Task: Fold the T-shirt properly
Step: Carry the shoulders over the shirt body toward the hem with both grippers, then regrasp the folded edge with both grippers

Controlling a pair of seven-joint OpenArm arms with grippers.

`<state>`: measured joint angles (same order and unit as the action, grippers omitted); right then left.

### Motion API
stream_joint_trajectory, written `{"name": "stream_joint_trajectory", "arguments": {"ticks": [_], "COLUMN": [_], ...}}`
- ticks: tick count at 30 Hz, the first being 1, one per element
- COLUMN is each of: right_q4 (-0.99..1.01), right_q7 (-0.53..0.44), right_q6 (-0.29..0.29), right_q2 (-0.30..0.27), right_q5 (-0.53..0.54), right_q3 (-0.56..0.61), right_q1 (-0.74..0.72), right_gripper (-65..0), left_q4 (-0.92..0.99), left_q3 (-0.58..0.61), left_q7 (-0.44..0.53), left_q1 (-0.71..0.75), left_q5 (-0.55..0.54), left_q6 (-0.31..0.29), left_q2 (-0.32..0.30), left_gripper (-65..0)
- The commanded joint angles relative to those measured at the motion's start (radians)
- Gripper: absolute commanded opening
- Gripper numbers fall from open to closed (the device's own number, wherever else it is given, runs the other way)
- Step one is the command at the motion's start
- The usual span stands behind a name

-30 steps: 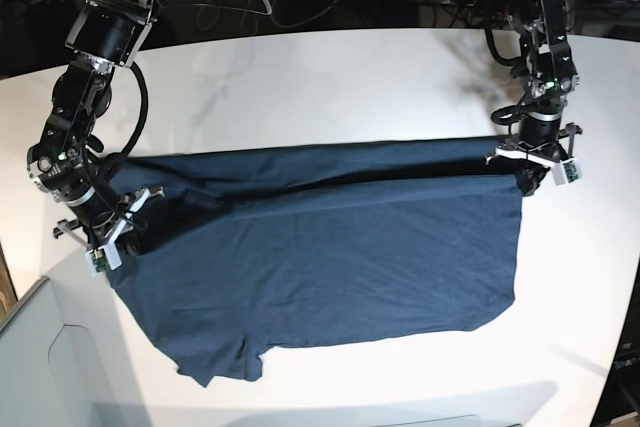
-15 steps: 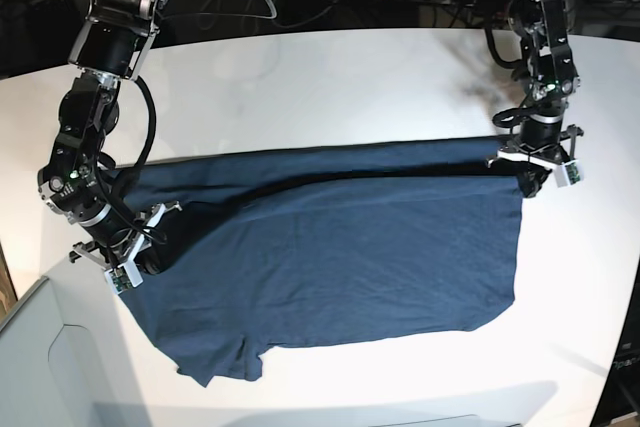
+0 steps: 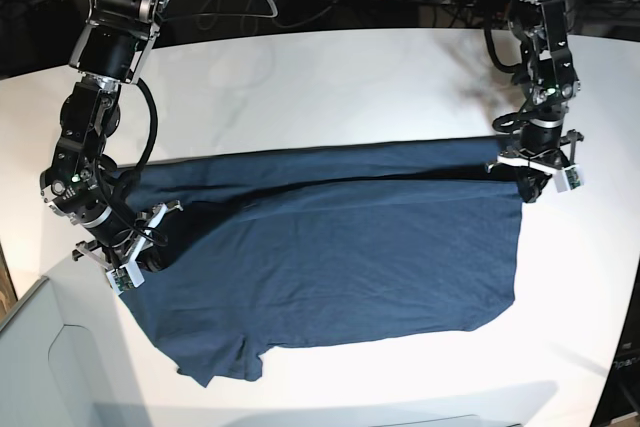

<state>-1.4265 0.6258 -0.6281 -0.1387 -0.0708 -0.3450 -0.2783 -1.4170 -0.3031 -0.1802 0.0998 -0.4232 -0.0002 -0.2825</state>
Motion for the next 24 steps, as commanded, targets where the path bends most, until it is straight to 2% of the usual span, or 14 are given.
{"name": "stream_joint_trajectory", "arguments": {"ticks": [1, 3, 8, 10, 17, 24], "right_q4": [-0.015, -0.015, -0.024, -0.024, -0.041, -0.11], "right_q7": [-0.022, -0.016, -0.022, -0.022, -0.022, -0.024], "right_q6": [-0.003, -0.003, -0.003, -0.003, -0.003, -0.005], "right_q2": [-0.014, -0.014, -0.016, -0.017, -0.057, -0.058], "right_q5": [0.016, 0.016, 0.016, 0.016, 0.016, 0.016], "right_q3": [0.001, 0.001, -0.004, -0.007, -0.035, -0.078], "right_q1": [-0.025, -0.025, -0.02, -0.02, 0.014, 0.118], "right_gripper": [-61.4, -54.3, -29.1, -23.9, -22.5, -22.5], "left_q4": [-0.015, -0.015, -0.025, -0.026, -0.064, 0.002], "left_q3": [-0.005, -0.005, -0.005, -0.005, -0.015, -0.009], "left_q7": [0.026, 0.026, 0.026, 0.026, 0.026, 0.034], "left_q1": [-0.01, -0.01, -0.012, -0.01, 0.028, 0.058], "left_q5": [-0.001, -0.001, -0.001, -0.003, -0.004, -0.007], "left_q6": [0.001, 0.001, 0.001, 0.001, 0.001, 0.001], "left_q2": [-0.014, -0.014, -0.019, -0.021, -0.022, -0.01], "left_gripper": [-65.0, -59.3, -33.7, -27.1, -27.1, -27.0]}}
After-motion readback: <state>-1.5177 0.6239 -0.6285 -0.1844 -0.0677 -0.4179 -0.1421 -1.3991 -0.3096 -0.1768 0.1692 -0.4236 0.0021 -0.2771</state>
